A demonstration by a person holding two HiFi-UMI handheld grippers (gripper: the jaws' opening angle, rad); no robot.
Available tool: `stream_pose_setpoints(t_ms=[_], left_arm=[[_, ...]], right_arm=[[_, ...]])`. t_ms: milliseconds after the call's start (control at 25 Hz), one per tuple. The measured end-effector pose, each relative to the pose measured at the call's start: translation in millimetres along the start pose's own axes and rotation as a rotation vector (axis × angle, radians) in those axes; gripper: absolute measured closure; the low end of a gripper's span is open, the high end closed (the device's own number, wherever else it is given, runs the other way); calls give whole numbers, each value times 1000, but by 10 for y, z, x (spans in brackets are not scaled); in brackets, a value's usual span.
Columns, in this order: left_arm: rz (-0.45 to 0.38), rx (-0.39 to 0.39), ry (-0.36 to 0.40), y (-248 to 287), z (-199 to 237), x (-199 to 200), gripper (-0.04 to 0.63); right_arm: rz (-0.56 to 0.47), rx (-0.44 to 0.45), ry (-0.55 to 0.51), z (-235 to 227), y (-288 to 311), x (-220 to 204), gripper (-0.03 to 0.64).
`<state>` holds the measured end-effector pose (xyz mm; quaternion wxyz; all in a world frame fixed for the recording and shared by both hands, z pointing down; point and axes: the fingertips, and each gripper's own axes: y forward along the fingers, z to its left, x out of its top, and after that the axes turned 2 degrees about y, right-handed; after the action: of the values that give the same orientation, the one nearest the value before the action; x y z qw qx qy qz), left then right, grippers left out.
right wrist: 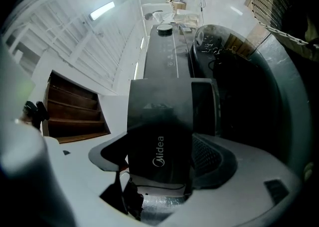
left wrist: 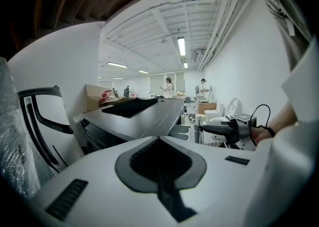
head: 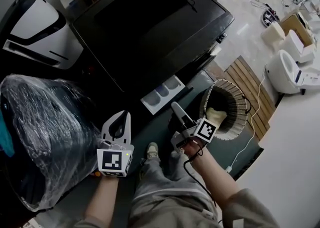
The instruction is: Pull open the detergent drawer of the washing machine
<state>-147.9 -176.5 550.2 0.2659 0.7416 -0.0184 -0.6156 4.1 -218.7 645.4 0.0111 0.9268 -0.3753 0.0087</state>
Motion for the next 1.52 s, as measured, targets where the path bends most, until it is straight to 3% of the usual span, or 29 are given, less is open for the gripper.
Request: stream_pose_setpoints(t_ms=[1400, 1520], left_arm=[[-13, -88, 31, -203, -304, 62, 577], [-12, -97, 33, -212, -341, 108, 577]], right_arm=[[-42, -6, 13, -50, -688, -26, 222], [-62, -42, -60, 0, -700, 3, 222]])
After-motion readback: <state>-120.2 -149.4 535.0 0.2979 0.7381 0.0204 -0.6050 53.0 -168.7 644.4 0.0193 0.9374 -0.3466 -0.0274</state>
